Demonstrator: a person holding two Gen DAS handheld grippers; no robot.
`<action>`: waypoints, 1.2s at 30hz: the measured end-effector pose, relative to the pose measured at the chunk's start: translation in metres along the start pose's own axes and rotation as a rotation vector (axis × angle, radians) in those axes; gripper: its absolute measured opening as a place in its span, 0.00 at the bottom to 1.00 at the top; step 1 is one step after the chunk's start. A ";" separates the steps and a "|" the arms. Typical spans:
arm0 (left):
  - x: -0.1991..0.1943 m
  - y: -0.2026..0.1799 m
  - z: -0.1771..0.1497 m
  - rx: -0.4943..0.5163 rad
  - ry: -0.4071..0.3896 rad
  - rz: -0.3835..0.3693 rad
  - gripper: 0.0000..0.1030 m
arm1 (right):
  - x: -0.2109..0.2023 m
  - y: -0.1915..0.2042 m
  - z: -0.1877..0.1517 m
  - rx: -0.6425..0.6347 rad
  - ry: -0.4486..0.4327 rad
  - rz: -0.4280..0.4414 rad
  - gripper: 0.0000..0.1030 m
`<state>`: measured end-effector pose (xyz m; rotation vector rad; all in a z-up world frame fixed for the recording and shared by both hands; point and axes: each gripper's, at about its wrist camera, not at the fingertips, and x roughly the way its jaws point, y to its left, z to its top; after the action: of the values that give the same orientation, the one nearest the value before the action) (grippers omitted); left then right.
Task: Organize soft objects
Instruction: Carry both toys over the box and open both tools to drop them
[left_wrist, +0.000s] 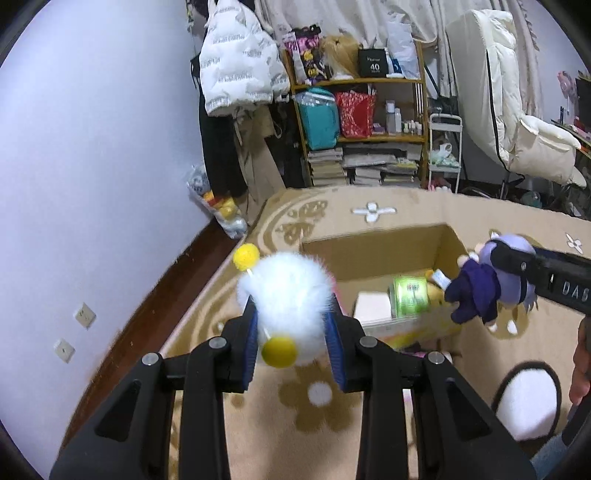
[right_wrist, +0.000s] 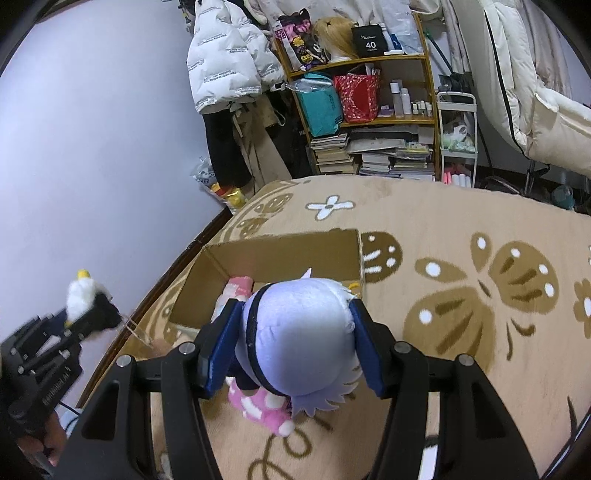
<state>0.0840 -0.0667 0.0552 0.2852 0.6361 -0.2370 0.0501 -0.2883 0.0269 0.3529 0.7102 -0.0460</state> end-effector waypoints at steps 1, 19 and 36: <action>0.002 0.000 0.007 0.001 -0.011 0.002 0.30 | 0.003 -0.001 0.004 -0.001 -0.001 -0.004 0.60; 0.090 -0.015 0.015 -0.013 0.021 -0.043 0.31 | 0.066 -0.001 0.046 -0.082 -0.073 -0.013 0.60; 0.136 -0.031 -0.007 0.048 0.135 -0.028 0.64 | 0.112 -0.002 0.028 -0.135 0.013 0.007 0.64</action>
<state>0.1766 -0.1114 -0.0388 0.3402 0.7688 -0.2618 0.1520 -0.2911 -0.0266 0.2268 0.7204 0.0108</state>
